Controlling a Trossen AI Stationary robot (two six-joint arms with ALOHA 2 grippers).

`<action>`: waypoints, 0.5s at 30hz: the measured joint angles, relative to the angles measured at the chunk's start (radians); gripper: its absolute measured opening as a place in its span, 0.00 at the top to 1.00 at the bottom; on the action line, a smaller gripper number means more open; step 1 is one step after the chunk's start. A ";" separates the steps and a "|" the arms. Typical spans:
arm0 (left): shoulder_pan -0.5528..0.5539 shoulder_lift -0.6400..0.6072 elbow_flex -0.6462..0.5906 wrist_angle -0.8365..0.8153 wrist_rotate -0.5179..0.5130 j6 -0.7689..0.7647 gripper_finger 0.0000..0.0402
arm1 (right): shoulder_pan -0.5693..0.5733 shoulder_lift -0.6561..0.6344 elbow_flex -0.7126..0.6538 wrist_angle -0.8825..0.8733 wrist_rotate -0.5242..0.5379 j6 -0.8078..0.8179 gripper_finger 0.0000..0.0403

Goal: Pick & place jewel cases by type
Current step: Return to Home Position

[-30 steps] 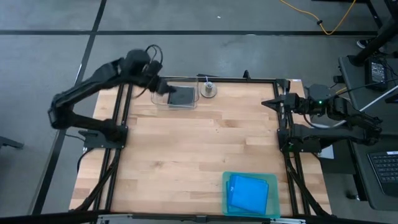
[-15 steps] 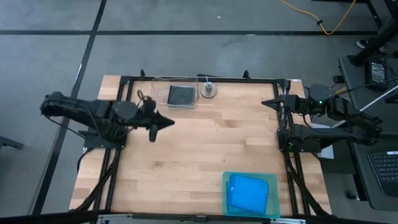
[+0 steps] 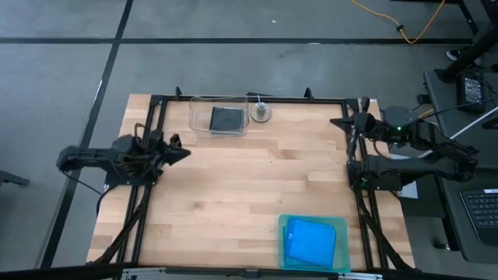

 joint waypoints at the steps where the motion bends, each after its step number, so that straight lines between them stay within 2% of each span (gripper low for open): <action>1: 0.005 -0.062 -0.025 -0.027 0.003 0.006 0.99 | 0.000 0.000 0.000 0.000 0.000 0.034 0.99; 10: 0.015 -0.081 -0.075 -0.119 0.064 0.139 0.99 | 0.000 -0.018 0.000 -0.005 -0.067 0.274 0.99; 15: 0.015 -0.080 -0.075 -0.195 -0.034 0.258 1.00 | 0.000 -0.032 0.000 -0.008 -0.104 0.329 0.99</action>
